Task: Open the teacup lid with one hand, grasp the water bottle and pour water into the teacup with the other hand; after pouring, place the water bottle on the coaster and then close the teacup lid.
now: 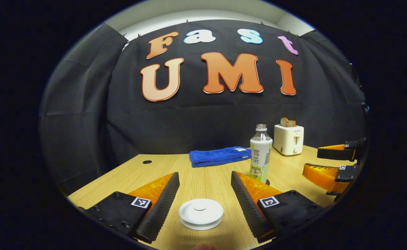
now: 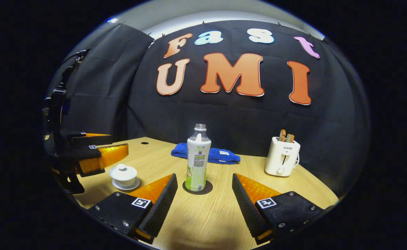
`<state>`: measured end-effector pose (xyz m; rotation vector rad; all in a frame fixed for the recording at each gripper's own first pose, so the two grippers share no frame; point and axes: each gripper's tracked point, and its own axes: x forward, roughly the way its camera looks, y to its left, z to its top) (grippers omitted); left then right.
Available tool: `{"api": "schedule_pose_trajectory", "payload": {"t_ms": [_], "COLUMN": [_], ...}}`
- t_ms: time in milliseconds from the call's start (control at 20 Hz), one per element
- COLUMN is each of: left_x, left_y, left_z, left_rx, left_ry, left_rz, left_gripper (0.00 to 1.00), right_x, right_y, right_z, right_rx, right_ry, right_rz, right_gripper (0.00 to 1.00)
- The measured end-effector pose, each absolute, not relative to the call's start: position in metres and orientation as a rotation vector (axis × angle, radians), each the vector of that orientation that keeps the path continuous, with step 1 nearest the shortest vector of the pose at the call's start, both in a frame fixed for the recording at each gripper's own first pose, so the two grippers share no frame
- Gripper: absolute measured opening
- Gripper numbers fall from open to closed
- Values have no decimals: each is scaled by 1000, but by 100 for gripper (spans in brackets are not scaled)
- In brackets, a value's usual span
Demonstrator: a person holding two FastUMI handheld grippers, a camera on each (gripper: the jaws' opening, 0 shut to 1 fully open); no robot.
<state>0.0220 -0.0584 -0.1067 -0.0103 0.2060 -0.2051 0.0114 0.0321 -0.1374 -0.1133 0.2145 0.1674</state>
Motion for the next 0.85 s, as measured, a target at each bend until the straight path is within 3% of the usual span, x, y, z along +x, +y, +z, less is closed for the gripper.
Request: {"api": "schedule_pose_trajectory", "payload": {"t_ms": [300, 600, 800, 850], "left_x": [5, -7, -20, -22], "left_y": [-46, -34, -29, -27], "left_z": [-42, -18, 1, 6], "left_rx": [-15, -64, -66, -63], "left_ry": [61, 35, 6, -1], "left_rz": [-160, -124, -102, -98], "left_gripper": [97, 94, 94, 98], "right_x": [0, -15, -25, -27], "right_y": [31, 17, 21, 19], "right_z": [-88, -58, -50, -45], "right_rx": [-71, -85, -51, -49], "right_ry": [110, 64, 73, 65], "right_rz": [124, 71, 98, 95], "right_gripper": [95, 95, 95, 95]}}
